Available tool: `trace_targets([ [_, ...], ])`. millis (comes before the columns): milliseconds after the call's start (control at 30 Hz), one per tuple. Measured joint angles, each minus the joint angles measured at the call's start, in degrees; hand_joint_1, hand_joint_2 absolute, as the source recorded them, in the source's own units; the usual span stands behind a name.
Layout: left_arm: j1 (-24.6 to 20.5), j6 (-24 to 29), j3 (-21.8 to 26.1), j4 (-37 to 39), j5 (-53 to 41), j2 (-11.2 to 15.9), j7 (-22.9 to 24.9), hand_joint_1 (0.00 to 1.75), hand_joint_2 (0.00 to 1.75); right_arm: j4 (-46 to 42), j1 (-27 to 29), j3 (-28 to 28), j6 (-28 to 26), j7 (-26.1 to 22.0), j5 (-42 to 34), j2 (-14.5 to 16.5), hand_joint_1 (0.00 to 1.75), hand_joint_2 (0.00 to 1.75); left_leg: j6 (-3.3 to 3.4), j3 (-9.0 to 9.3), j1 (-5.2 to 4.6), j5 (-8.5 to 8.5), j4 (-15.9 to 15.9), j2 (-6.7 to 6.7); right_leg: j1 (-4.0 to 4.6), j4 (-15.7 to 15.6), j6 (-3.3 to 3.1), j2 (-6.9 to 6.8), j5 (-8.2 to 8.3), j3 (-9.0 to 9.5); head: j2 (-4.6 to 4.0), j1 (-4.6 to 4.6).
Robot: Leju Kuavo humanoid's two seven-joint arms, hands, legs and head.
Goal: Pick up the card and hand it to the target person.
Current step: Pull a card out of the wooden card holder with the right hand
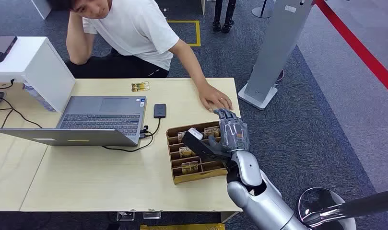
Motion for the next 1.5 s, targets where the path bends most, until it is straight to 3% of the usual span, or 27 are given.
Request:
trace_targets([
  [233, 0.0, 0.1, 0.0, 0.0, 0.0, 0.0, 0.0, 0.0, 1.75, 1.3, -0.5, 0.1, 0.3, -0.1, -0.9, 0.4, 0.8, 1.75, 0.0, 0.0, 0.0, 0.0, 0.0, 0.0, 0.0, 0.0, 0.0, 0.0, 0.0, 0.0, 0.0, 0.01],
  [1500, 0.0, 0.1, -0.1, 0.0, 0.0, -0.1, -0.1, 0.0, 1.75, 6.8, -0.8, 0.9, 0.0, 0.2, -1.7, 1.9, 0.79, 1.75, 0.0, 0.01, 0.0, 0.0, 0.0, 0.0, 0.0, 0.0, 0.0, 0.0, 0.0, 0.0, 0.0, -0.01],
])
